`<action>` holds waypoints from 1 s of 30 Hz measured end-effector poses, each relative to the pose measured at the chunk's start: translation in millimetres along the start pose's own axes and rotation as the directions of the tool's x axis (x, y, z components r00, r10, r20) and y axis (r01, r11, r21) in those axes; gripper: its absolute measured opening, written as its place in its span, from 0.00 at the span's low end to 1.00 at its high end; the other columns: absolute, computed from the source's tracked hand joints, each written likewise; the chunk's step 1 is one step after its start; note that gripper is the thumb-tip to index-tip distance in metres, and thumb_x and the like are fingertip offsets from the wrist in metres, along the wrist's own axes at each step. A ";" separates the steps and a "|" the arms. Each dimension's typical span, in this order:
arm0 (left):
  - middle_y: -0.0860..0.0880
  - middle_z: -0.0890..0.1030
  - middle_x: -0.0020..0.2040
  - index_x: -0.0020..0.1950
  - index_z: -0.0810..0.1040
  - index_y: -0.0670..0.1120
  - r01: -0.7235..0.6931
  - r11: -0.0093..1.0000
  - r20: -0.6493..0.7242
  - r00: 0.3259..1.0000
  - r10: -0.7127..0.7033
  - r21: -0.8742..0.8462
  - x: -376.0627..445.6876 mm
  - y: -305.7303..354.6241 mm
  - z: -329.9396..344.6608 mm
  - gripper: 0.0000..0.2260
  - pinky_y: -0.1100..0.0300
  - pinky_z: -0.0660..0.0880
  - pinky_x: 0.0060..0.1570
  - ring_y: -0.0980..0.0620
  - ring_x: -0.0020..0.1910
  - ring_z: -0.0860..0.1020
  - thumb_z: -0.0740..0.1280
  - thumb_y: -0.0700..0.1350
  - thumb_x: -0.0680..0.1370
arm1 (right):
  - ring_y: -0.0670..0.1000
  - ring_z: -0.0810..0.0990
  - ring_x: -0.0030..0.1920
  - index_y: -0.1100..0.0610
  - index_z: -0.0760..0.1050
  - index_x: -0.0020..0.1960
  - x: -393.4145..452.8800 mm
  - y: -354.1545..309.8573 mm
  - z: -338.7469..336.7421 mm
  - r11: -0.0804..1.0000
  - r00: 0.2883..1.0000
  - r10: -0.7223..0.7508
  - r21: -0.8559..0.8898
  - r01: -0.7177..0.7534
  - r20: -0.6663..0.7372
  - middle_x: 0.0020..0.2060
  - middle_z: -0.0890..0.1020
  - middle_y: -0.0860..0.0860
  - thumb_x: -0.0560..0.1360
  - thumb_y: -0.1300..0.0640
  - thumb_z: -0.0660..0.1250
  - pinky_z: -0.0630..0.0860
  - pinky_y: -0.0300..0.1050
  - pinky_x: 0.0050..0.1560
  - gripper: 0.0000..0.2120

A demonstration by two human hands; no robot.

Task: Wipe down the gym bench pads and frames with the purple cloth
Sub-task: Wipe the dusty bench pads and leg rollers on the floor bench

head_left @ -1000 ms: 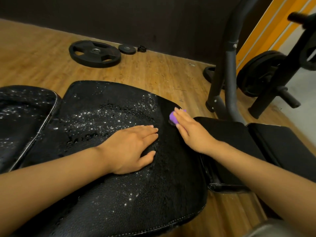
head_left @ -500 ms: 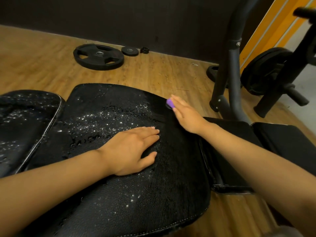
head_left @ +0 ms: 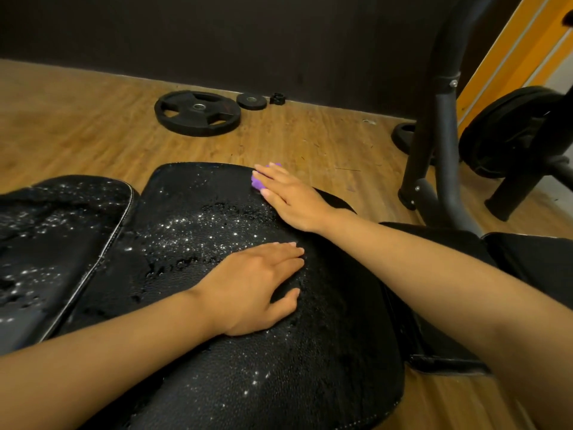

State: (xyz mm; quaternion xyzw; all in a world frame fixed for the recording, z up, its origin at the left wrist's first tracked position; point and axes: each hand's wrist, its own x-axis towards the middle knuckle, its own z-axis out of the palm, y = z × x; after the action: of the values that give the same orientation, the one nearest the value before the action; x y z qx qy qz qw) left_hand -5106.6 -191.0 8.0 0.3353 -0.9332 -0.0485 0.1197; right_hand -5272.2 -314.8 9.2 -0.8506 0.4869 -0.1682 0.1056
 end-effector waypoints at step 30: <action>0.53 0.79 0.63 0.63 0.79 0.50 0.113 0.991 -0.064 0.992 -0.109 0.074 -34.7 -39.2 -53.8 0.26 0.56 0.72 0.62 0.53 0.63 0.77 0.54 0.62 0.75 | 0.44 0.57 0.75 0.55 0.65 0.73 -192.2 -49.1 -21.9 0.975 0.991 -0.082 0.214 0.058 0.106 0.74 0.64 0.46 0.81 0.54 0.59 0.52 0.39 0.75 0.21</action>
State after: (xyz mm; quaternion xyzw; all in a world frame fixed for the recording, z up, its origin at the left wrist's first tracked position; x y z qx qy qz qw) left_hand -5042.8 -199.6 46.7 0.3925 -0.9102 -0.0087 0.1316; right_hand -5332.0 -124.4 11.0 -0.8595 0.4293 -0.1733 0.2168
